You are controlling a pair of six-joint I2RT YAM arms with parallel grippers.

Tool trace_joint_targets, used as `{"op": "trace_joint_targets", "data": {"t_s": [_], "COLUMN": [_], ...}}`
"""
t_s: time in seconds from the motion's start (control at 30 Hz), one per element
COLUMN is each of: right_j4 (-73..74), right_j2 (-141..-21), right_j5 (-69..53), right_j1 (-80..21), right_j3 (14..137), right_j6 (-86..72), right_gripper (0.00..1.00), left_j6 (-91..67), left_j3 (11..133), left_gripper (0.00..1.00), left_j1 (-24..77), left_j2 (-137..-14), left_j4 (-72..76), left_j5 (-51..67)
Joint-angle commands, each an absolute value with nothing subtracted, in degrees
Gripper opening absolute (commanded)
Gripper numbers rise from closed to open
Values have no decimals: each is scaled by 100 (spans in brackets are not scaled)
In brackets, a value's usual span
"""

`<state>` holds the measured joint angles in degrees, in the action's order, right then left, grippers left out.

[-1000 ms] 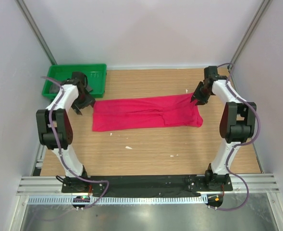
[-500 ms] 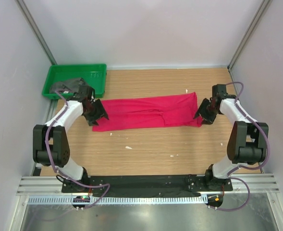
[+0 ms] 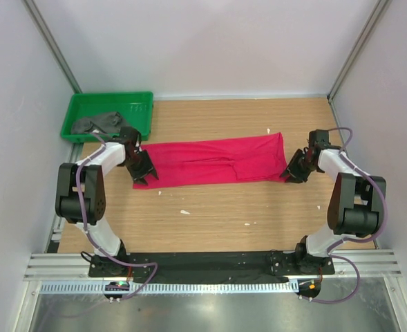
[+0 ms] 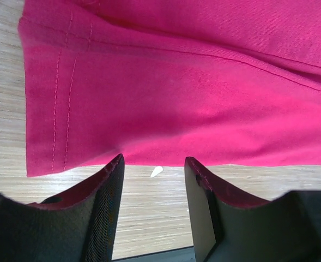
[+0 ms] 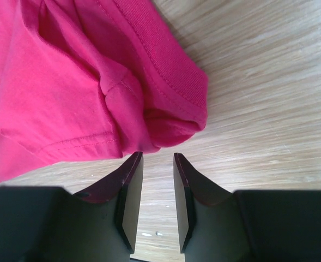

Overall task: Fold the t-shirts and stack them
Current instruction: Fold the tshirt

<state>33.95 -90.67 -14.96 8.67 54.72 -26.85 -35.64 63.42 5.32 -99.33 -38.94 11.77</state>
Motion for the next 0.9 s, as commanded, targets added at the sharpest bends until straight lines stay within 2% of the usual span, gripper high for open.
{"op": "trace_joint_targets", "data": {"t_s": [0.0, 0.3, 0.37, 0.43, 0.53, 0.67, 0.87], "right_j4": [3138, 2910, 2892, 2944, 3146, 3427, 3471], "right_j2": [-9131, -9395, -9448, -9492, -9466, -9308, -9352], "right_j5": [-1460, -1397, -1345, -1275, -836, -27, -88], "right_j1": [861, 861, 861, 861, 861, 861, 861], "right_j3": [5493, 5493, 5502, 5528, 5642, 5757, 5765], "right_j6": [-2505, -2382, -2364, -2355, -2268, -2101, -2021], "right_gripper": [35, 36, 32, 21, 13, 8, 5], "left_j6": [-3507, -3507, -3498, -3489, -3472, -3384, -3287], "left_j3": [6451, 6469, 6469, 6486, 6478, 6442, 6381], "left_gripper": [49, 49, 49, 49, 49, 48, 47], "left_j1": [501, 404, 387, 361, 325, 290, 264], "left_j2": [-10037, -10388, -10424, -10476, -10547, -10635, -10644], "left_j4": [-3788, -3823, -3823, -3841, -3893, -3920, -3902], "left_j5": [1152, 959, 932, 870, 748, 607, 562]}}
